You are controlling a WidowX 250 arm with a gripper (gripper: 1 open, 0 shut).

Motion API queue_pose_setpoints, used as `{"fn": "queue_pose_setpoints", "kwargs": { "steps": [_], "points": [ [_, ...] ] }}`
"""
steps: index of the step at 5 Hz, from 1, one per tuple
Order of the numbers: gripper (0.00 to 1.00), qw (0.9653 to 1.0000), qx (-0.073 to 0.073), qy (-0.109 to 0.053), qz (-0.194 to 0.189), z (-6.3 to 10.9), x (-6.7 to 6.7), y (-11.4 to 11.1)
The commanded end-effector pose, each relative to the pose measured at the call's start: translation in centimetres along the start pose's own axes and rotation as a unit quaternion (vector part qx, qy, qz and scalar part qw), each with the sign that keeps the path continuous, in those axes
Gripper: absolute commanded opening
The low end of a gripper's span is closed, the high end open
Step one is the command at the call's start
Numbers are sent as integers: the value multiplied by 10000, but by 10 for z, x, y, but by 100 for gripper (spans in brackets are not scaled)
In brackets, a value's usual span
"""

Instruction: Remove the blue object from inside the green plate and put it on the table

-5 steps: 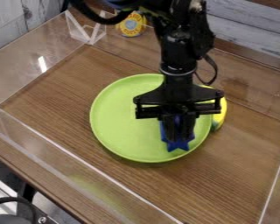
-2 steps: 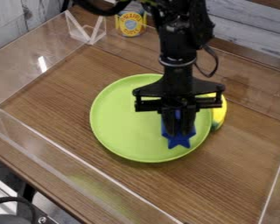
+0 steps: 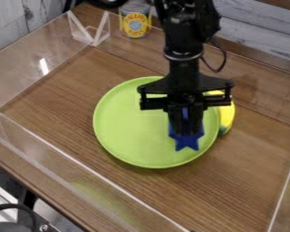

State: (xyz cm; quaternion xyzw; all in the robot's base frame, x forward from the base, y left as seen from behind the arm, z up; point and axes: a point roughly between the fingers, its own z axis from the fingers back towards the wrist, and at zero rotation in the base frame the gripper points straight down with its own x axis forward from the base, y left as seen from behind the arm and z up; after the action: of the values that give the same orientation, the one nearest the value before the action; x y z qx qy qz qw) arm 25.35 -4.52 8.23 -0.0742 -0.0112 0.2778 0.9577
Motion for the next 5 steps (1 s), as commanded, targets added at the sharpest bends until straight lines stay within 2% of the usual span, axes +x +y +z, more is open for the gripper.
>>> {"fn": "queue_pose_setpoints", "kwargs": {
  "steps": [1,5],
  "points": [
    [0,9991,-296,-296,-27,23,10,-7],
    [0,9987,-465,-181,-92,36,16,-4]
  ]
}}
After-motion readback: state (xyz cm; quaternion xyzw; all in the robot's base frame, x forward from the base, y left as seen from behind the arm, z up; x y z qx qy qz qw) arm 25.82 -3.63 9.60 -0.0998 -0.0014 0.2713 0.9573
